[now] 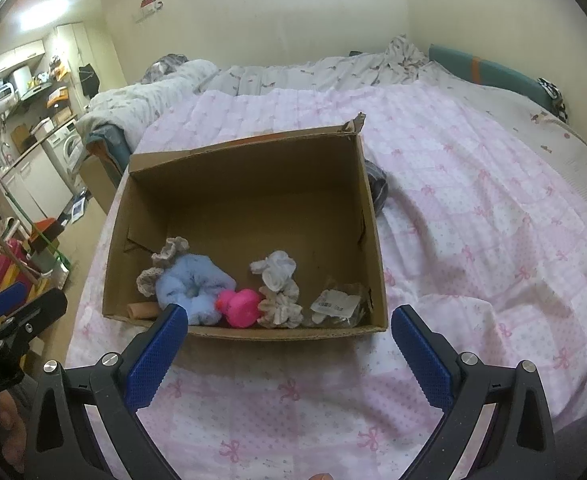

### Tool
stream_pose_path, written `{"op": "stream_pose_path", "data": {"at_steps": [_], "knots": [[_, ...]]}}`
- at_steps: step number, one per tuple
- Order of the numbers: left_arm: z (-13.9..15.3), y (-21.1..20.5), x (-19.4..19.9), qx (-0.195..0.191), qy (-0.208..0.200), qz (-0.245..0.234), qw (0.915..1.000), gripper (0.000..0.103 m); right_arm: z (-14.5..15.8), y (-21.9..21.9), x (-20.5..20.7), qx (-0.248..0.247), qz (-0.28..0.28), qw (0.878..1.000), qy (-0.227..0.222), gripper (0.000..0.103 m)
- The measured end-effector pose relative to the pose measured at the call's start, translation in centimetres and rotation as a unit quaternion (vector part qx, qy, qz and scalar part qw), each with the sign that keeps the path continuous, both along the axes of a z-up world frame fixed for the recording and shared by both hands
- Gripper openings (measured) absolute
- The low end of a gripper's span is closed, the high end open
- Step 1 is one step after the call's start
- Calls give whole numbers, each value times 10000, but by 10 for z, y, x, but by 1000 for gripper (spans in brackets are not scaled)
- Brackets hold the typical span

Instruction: Organize soft objects

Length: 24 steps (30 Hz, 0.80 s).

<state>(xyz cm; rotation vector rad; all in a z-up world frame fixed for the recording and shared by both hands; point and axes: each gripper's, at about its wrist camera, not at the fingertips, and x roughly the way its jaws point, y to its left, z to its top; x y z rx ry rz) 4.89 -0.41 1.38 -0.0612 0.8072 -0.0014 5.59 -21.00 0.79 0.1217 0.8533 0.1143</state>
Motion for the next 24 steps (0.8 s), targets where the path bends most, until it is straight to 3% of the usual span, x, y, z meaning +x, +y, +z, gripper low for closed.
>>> {"op": "stream_pose_path", "data": {"at_steps": [24], "knots": [[-9,1,5,-116,152,32,9998,102,-1,4,-2,-49,46,10000,6,103]]}}
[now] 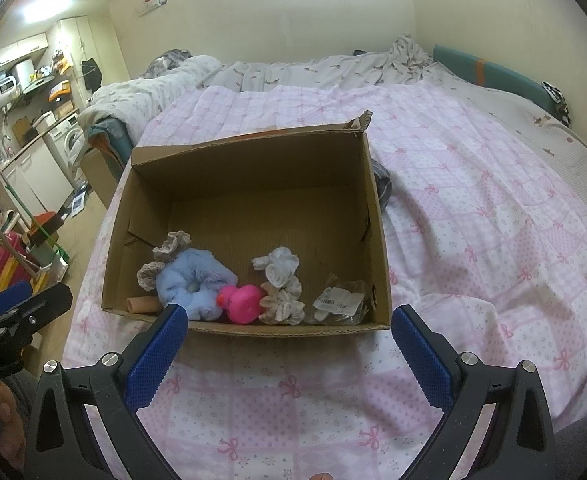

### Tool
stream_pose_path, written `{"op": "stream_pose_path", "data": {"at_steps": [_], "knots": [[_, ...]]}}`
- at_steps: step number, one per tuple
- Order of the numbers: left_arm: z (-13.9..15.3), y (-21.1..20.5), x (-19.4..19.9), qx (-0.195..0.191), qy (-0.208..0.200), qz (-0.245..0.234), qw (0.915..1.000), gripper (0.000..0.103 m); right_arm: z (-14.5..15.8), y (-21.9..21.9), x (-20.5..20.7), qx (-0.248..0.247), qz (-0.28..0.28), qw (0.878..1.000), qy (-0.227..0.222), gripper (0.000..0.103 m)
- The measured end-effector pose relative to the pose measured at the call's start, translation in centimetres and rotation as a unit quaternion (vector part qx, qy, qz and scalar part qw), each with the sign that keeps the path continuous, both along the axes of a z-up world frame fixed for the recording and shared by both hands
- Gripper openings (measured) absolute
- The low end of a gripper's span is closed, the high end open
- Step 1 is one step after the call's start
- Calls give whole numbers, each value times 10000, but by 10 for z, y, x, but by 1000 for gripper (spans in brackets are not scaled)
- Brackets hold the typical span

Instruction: Organize soft objects

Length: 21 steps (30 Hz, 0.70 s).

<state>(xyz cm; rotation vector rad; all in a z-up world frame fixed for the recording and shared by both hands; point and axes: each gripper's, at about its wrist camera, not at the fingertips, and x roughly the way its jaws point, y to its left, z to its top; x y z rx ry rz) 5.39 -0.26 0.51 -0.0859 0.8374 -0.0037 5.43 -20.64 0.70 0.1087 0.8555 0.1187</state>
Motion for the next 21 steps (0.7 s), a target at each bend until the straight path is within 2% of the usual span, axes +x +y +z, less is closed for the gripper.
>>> {"op": "stream_pose_path", "data": {"at_steps": [21], "knots": [[0,1,0,18,20,-6,10000,102,1,2,0,-10,21,10000,-37,103]]}}
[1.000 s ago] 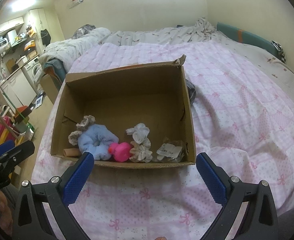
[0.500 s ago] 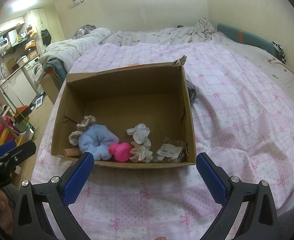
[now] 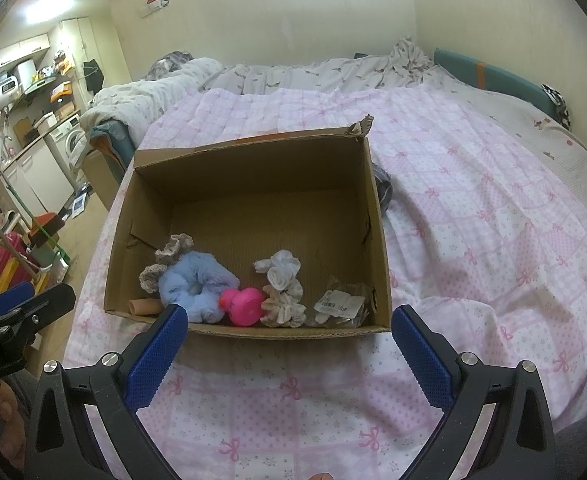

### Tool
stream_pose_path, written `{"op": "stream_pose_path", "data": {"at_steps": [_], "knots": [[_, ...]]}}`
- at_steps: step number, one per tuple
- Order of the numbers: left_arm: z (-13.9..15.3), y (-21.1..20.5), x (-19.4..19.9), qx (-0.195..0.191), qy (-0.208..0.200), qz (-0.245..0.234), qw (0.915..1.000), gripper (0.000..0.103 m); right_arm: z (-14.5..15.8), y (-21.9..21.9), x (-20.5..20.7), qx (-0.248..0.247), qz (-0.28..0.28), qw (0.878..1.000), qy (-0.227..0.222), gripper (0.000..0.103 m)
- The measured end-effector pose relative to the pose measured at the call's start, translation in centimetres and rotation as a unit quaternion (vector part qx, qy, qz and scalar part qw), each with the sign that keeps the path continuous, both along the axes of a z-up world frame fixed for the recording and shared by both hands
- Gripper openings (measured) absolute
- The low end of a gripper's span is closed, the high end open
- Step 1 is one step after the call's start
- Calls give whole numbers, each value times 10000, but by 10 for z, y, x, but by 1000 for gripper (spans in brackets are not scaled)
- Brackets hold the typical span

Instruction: Organize soft objects

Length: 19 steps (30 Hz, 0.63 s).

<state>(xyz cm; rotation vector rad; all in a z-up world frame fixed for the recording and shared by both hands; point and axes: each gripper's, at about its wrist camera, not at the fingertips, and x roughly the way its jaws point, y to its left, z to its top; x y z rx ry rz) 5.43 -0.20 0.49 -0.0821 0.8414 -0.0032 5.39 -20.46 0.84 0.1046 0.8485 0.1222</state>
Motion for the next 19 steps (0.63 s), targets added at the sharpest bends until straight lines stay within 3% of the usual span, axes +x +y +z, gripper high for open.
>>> {"op": "stream_pose_path", "data": {"at_steps": [19], "knots": [[-5,-1,-4,20,49,23,10000,103,3,0,0,-12,38,10000,-22,103]]}}
